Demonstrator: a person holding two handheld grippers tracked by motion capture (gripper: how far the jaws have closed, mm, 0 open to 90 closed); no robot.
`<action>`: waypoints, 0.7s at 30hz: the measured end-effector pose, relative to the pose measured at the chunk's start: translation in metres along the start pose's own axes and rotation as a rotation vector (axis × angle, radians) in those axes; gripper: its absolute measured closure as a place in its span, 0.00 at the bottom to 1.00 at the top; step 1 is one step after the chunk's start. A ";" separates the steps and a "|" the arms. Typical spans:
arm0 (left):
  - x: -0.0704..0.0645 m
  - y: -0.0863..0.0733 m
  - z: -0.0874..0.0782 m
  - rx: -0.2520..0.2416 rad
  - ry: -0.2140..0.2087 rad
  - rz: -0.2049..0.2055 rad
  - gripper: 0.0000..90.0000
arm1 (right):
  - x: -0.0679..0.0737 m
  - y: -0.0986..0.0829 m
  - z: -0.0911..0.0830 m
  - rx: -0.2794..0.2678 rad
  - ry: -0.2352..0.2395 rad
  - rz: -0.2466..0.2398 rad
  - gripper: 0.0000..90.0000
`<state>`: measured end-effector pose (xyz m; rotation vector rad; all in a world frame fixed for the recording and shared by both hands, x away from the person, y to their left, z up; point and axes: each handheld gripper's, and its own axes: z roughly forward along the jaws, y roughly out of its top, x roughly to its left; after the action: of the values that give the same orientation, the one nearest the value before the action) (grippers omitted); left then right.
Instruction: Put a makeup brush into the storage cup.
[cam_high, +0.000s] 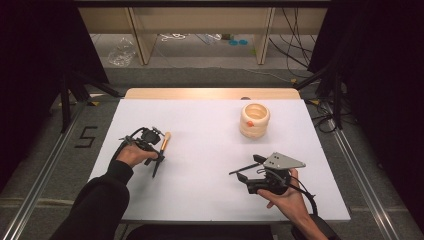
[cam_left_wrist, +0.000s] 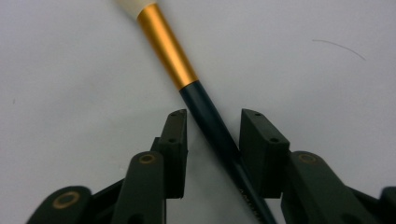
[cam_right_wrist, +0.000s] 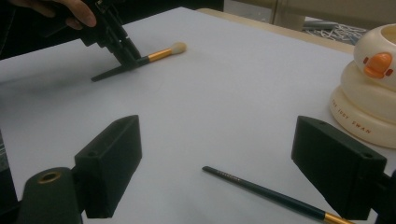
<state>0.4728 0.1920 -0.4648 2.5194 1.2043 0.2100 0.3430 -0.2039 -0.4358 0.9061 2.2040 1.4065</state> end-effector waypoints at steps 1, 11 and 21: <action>0.001 0.000 0.000 0.019 -0.001 0.021 0.74 | 0.000 0.000 0.000 -0.001 0.001 0.000 0.19; 0.004 0.009 -0.001 0.106 0.005 0.059 0.82 | 0.000 0.000 0.001 -0.002 0.002 0.000 0.19; -0.002 0.017 0.003 0.142 0.007 0.017 0.82 | 0.001 0.000 0.002 -0.003 0.009 0.000 0.20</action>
<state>0.4847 0.1802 -0.4611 2.6527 1.2412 0.1426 0.3430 -0.2020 -0.4369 0.9005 2.2078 1.4161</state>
